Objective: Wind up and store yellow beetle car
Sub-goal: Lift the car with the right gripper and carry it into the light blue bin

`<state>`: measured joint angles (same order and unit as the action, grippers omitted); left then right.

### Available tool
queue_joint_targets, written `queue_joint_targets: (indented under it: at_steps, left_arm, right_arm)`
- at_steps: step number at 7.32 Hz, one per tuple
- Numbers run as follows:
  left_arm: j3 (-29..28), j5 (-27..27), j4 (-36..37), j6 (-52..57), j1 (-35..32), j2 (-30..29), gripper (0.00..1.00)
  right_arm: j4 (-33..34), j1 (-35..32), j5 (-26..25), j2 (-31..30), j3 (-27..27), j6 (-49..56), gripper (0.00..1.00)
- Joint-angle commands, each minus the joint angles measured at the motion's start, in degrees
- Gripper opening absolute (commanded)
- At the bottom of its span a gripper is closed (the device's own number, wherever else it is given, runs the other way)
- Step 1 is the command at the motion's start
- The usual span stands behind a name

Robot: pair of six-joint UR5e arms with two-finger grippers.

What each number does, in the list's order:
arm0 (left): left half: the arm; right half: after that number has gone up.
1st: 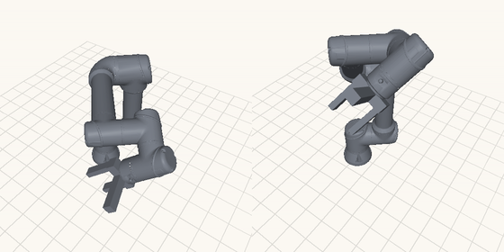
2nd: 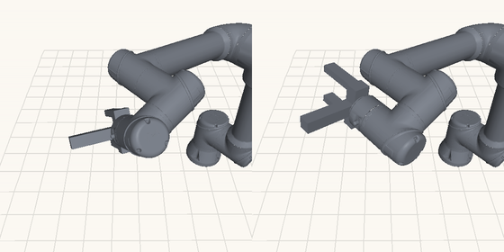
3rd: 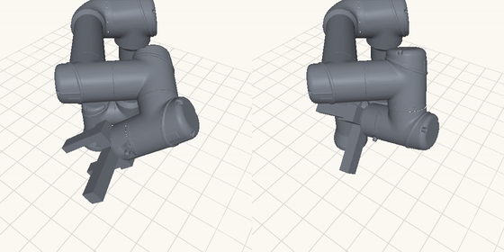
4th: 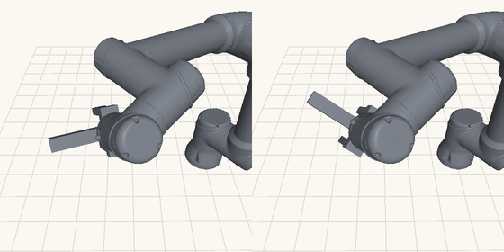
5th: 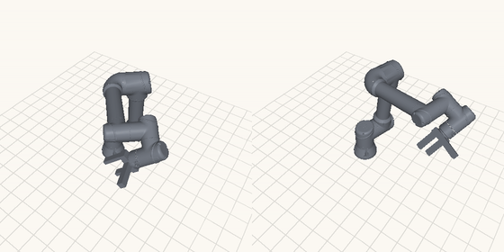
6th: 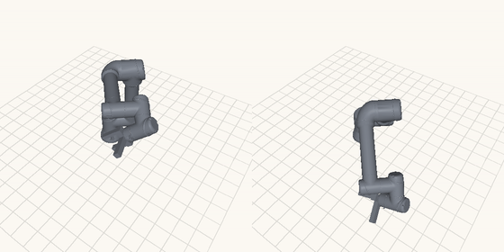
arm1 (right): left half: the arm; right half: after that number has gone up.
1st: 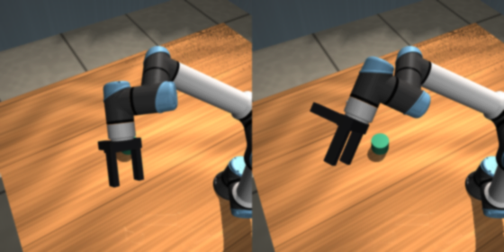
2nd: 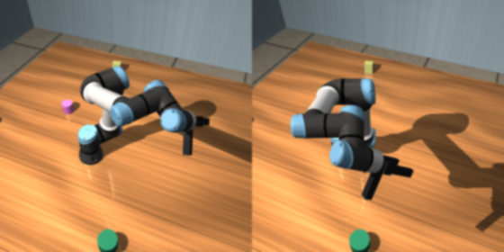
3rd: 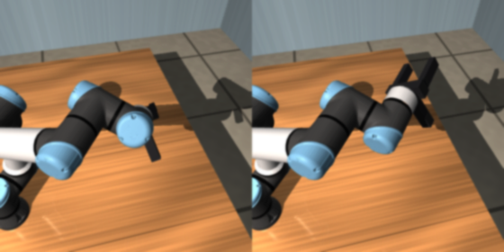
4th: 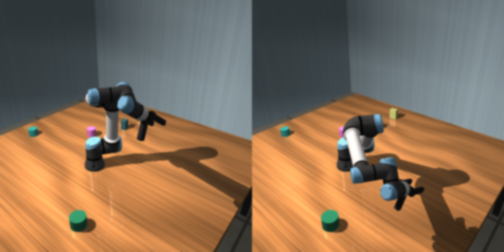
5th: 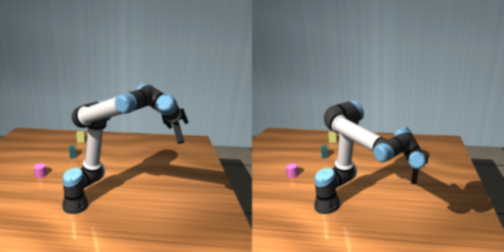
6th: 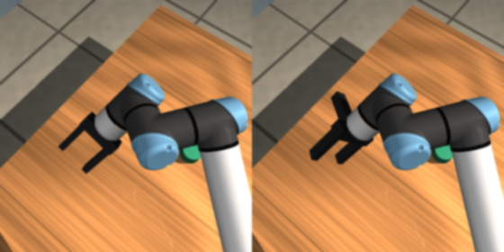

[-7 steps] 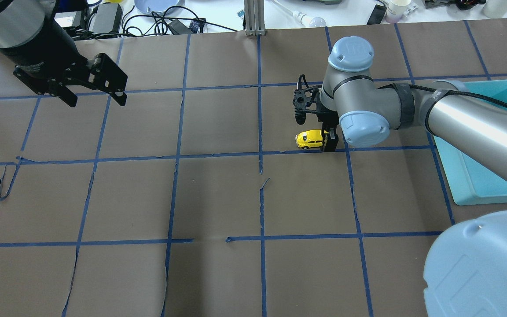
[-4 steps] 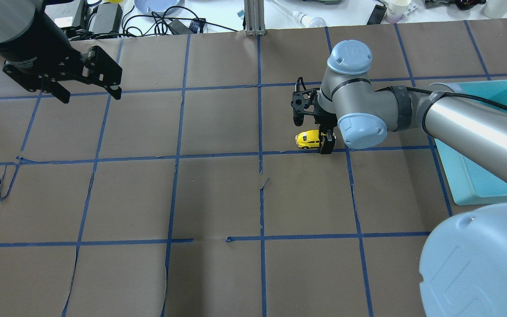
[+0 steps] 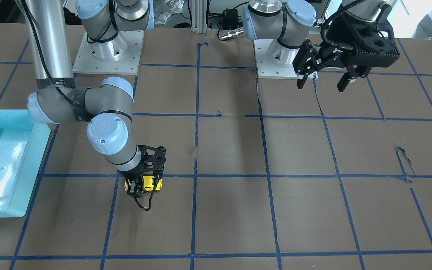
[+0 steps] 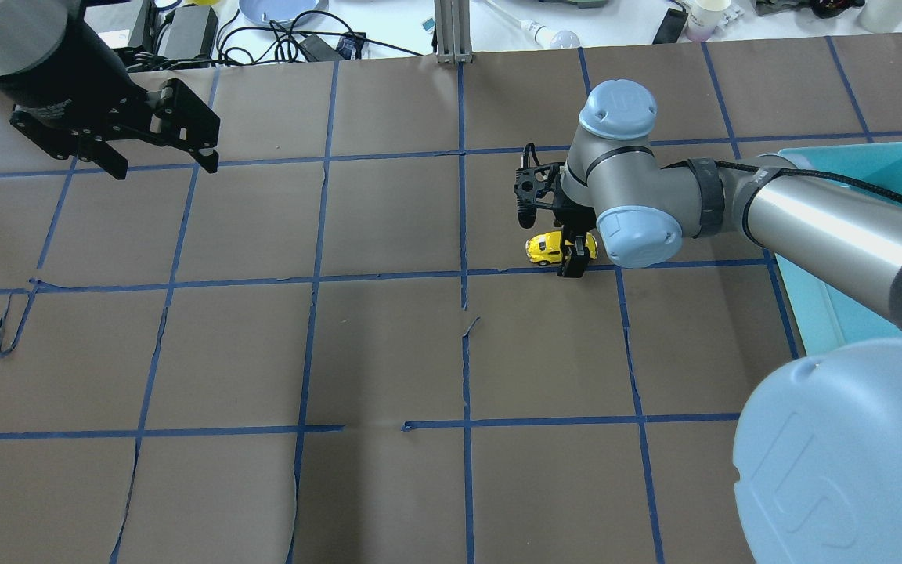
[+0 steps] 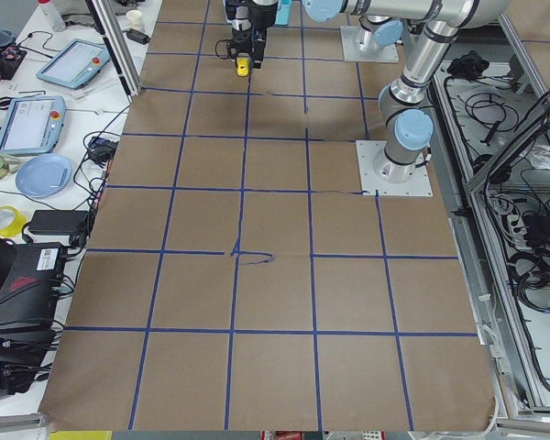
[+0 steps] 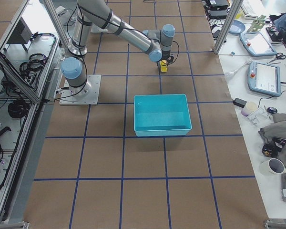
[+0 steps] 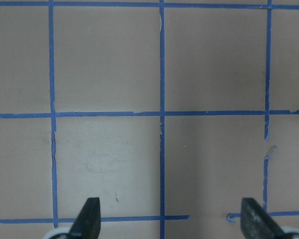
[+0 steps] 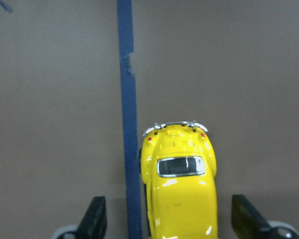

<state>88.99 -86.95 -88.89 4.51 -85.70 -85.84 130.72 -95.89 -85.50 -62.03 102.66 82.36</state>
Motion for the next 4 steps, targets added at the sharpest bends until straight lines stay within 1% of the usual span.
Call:
queue_joint_targets:
  at_steps: [1, 3, 4]
  left_arm:
    - [0.2, -0.2, 1.1, -0.4, -1.7, -0.3, 1.00]
    - [0.3, -0.2, 1.5, -0.4, -2.1, -0.5, 1.00]
    - [0.2, -0.1, 1.8, -0.4, -2.1, -0.6, 1.00]
  right_arm:
    - [-0.4, 0.0, -0.4, -0.3, -0.1, -0.4, 0.00]
    - [-1.3, 0.3, -1.2, -1.5, -2.9, -0.3, 0.00]
    - [-6.8, 1.3, -1.2, -3.7, -5.5, 0.2, 0.00]
